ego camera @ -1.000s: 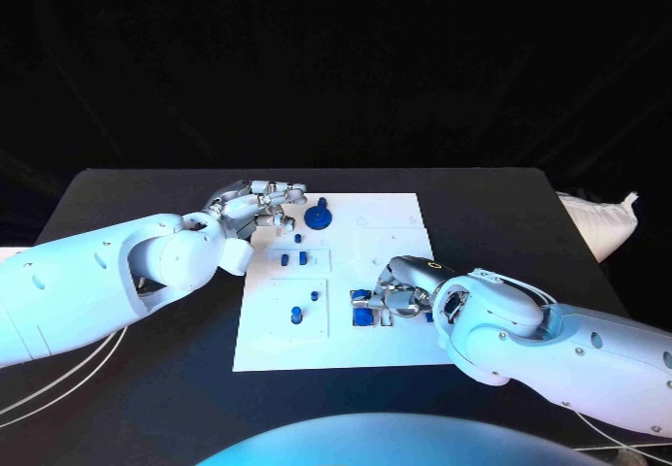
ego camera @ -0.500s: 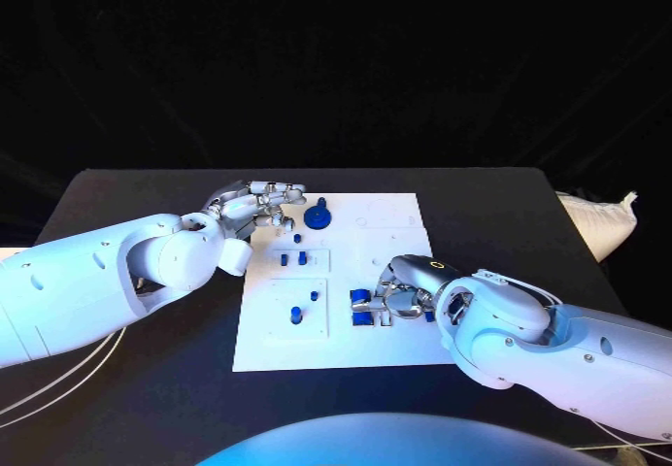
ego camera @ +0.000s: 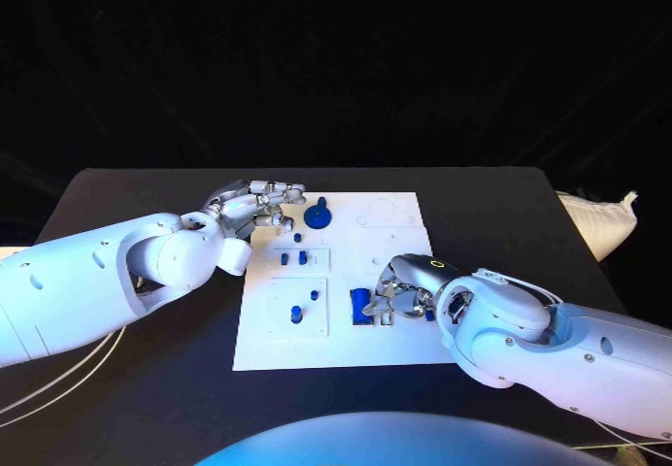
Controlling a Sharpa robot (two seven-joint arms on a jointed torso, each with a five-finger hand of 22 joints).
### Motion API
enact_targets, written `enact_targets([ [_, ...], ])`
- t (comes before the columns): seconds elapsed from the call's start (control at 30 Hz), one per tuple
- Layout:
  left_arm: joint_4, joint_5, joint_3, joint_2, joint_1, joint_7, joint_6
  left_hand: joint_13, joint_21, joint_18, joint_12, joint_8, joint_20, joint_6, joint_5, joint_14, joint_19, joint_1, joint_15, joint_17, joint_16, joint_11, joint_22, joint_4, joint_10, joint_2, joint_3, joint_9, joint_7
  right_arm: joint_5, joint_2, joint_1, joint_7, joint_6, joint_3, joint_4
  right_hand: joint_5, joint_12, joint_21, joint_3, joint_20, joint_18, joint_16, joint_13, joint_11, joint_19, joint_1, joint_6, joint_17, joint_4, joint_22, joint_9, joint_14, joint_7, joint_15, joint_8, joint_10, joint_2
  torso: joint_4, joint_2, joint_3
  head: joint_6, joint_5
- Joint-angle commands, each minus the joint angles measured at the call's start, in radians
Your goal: Assemble the parts on the task board
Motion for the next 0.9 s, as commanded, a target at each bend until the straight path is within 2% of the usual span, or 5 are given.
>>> enact_targets([
  [0.03, 0.001, -0.005, 0.0, 0.001, 0.0, 0.001, 0.02, -0.001, -0.007, 0.018, 0.004, 0.005, 0.003, -0.009, -0.003, -0.005, -0.002, -0.001, 0.001, -0.001, 0.0, -0.002, -0.001, -0.001, -0.007, 0.012, -0.005, 0.0, -0.001, -0.014, -0.009, -0.002, 0.005, -0.03, -0.001, 0.004, 0.006, 0.009, -0.004, 0.003, -0.007, -0.014, 0.004, 0.007, -0.006, 0.0, -0.001, -0.005, 0.215, 0.007, 0.0, 0.001, 0.094, 0.006, -0.004, -0.007, 0.006, 0.013, -0.0022, 0.001, 0.0, 0.002, 0.0],
  [0.2, 0.001, -0.005, 0.0, 0.0, 0.0, 0.001, 0.02, -0.001, -0.007, 0.018, 0.004, 0.005, 0.003, -0.009, -0.003, -0.005, -0.002, -0.001, 0.001, -0.001, 0.0, -0.002, -0.001, -0.001, -0.007, 0.012, -0.005, 0.0, -0.001, 0.038, -0.049, -0.003, 0.013, -0.1, 0.001, 0.029, 0.02, -0.023, -0.008, -0.004, -0.003, -0.013, 0.004, -0.014, 0.0, -0.003, -0.029, -0.015, 0.215, 0.024, -0.005, 0.001, 0.094, 0.013, 0.001, -0.019, -0.007, 0.004, -0.0047, 0.001, 0.0006, 0.005, -0.005],
  [0.37, -0.001, -0.006, 0.0, -0.001, 0.0, 0.0, 0.02, -0.001, -0.007, 0.018, 0.004, 0.005, 0.003, -0.009, -0.003, -0.005, -0.002, -0.001, 0.001, -0.001, 0.0, -0.002, -0.001, -0.001, -0.007, 0.012, -0.005, 0.0, -0.001, 0.143, -0.118, -0.002, 0.028, -0.135, 0.007, 0.06, 0.066, -0.065, -0.016, 0.004, 0.003, -0.011, 0.003, -0.041, 0.009, -0.01, -0.031, -0.04, 0.214, 0.032, -0.016, -0.004, 0.093, 0.024, 0.008, -0.046, -0.025, 0.001, -0.013, 0.001, 0.002, 0.009, -0.007],
  [0.6, 0.0, -0.006, 0.0, 0.0, 0.0, 0.002, 0.02, -0.001, -0.007, 0.018, 0.004, 0.005, 0.003, -0.009, -0.003, -0.005, -0.002, -0.001, 0.001, -0.001, 0.0, -0.002, -0.001, -0.001, -0.007, 0.012, -0.005, 0.0, -0.001, 0.151, -0.205, 0.0, 0.028, -0.079, 0.01, 0.071, 0.111, -0.175, -0.032, 0.036, 0.014, -0.007, 0.0, -0.116, 0.025, -0.023, 0.025, -0.077, 0.208, 0.005, -0.038, -0.032, 0.092, 0.044, 0.021, -0.098, -0.071, 0.01, -0.0183, 0.001, 0.0032, 0.012, -0.011],
  [0.9, 0.001, -0.006, 0.0, 0.003, 0.0, 0.004, 0.02, -0.001, -0.007, 0.018, 0.004, 0.005, 0.003, -0.009, -0.003, -0.005, -0.002, -0.001, 0.001, -0.001, 0.0, -0.002, -0.001, -0.001, -0.007, 0.012, -0.005, 0.0, -0.001, 0.051, -0.237, -0.002, 0.021, -0.012, 0.01, 0.047, 0.113, -0.199, -0.039, 0.036, 0.018, -0.005, -0.006, -0.134, 0.022, -0.026, 0.011, -0.042, 0.198, 0.02, -0.045, -0.04, 0.09, 0.038, 0.021, -0.1, -0.073, 0.007, -0.0152, 0.001, 0.003, 0.016, -0.019],
])
